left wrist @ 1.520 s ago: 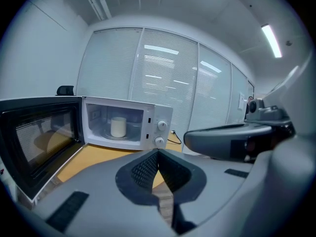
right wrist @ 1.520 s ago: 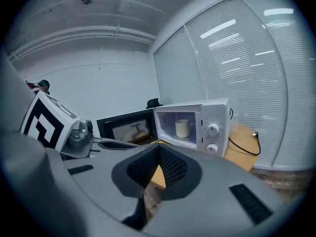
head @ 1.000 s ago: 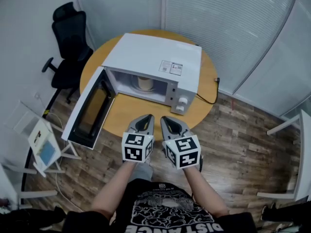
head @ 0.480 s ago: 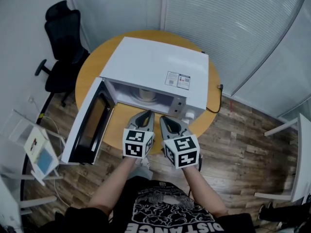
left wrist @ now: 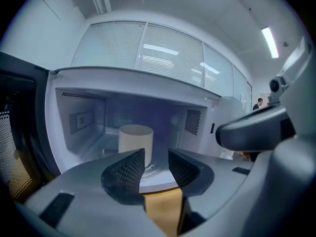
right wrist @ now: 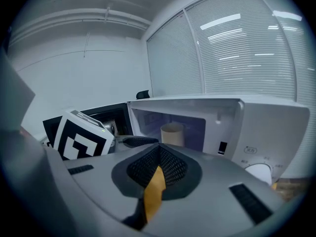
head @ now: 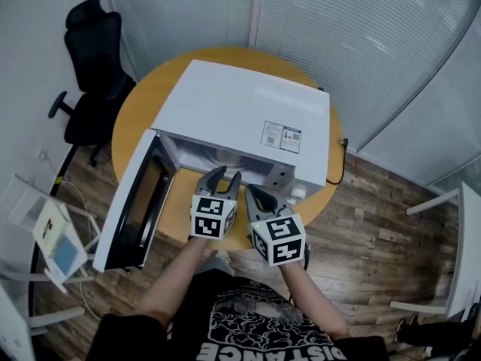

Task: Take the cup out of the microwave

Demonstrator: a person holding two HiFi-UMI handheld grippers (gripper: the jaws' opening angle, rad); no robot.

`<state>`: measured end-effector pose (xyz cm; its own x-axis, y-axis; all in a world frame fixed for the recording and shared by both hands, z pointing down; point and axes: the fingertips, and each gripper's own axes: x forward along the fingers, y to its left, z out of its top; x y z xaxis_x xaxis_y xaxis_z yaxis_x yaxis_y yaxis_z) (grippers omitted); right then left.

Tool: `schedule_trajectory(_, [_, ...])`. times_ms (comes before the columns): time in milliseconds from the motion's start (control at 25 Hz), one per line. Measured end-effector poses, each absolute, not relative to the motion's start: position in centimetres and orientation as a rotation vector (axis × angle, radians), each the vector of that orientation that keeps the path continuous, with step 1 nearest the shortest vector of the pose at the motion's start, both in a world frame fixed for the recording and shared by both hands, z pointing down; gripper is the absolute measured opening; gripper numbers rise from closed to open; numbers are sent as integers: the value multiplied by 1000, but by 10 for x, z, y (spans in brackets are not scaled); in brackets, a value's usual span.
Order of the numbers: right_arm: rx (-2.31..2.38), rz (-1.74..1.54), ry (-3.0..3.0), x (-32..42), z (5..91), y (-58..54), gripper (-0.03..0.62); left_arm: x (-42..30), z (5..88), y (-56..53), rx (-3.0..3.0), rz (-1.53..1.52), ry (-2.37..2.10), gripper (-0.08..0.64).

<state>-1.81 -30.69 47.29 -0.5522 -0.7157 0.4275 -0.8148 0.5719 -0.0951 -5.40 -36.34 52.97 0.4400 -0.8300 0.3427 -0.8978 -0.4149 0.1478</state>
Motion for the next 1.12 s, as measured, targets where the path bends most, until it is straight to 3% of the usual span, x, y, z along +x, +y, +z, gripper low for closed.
schedule_trajectory(200, [1240,407,-2468,-26,474,-316,15,-60,537,-384,2383,316,-1504,272])
schedule_trajectory(480, [1257,412,-2458,-28,476,-331,15,-66,541,-410,2388,314,-1486,329])
schedule_trajectory(600, [1258,418,-2453,-29,478,-336,15,-65,545,-419,2396,313,-1461,404])
schedule_trajectory(1120, [1261,439,-2414,-30,491,-346,15,-60,559,-450,2437,353,-1409,466])
